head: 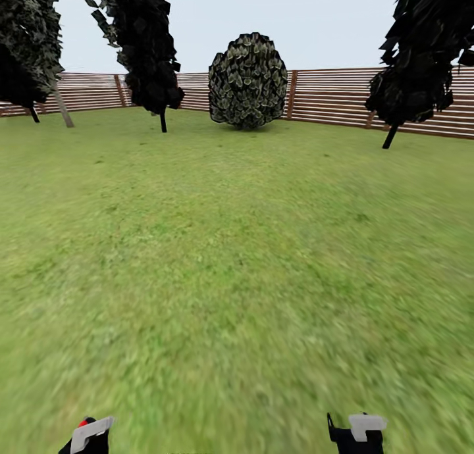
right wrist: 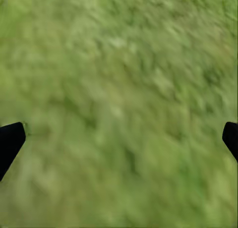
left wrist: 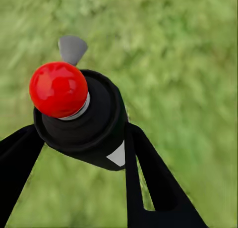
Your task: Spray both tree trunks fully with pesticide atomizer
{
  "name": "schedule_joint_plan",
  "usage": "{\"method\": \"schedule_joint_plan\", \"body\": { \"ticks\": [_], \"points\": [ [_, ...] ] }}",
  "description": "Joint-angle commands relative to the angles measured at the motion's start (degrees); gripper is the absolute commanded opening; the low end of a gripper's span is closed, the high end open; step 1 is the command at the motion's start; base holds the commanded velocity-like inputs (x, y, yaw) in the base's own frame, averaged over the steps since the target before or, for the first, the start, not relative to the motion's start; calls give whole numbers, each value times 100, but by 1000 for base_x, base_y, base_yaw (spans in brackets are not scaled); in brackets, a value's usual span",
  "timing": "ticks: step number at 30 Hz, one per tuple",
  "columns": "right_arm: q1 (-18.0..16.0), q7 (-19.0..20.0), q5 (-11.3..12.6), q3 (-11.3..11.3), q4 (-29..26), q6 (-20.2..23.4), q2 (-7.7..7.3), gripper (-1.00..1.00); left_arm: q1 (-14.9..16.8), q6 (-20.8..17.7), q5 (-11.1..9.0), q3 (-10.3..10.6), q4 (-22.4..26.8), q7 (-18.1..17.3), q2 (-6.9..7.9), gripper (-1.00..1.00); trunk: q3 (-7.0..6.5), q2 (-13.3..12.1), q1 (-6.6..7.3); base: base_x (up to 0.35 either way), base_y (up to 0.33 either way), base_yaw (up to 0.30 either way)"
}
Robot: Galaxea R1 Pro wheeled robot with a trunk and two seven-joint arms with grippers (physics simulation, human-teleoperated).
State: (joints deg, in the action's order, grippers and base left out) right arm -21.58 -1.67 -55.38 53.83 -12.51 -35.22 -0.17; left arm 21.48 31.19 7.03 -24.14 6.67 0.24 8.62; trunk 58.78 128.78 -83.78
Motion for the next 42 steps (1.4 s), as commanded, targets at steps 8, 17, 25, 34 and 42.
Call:
{"method": "schedule_joint_plan", "body": {
  "ticks": [8, 17, 25, 34, 42],
  "points": [
    [-4, -17, -61, 40, 3, -23, 0, 100, 5, 18, 56, -47, -8, 2, -1, -100, 4, 2, 1, 1, 305, 280],
    [-4, -17, -61, 40, 3, -22, 0, 100, 5, 14, 55, -51, -8, 8, -1, -100, 4, 2, 1, 70, 305, 280],
    [-4, -17, -60, 40, 3, -21, 0, 100, 5, 13, 55, -52, -8, 10, -1, -100, 4, 2, 1, 117, 314, 280],
    [-4, -17, -61, 40, 3, -21, 0, 100, 5, 17, 52, -56, -8, 11, -1, -100, 4, 2, 1, 128, 319, 280],
    [-4, -17, -61, 40, 3, -22, 0, 100, 5, 18, 53, -56, -8, 11, -1, -100, 4, 2, 1, 88, 332, 280]
  ]
}}
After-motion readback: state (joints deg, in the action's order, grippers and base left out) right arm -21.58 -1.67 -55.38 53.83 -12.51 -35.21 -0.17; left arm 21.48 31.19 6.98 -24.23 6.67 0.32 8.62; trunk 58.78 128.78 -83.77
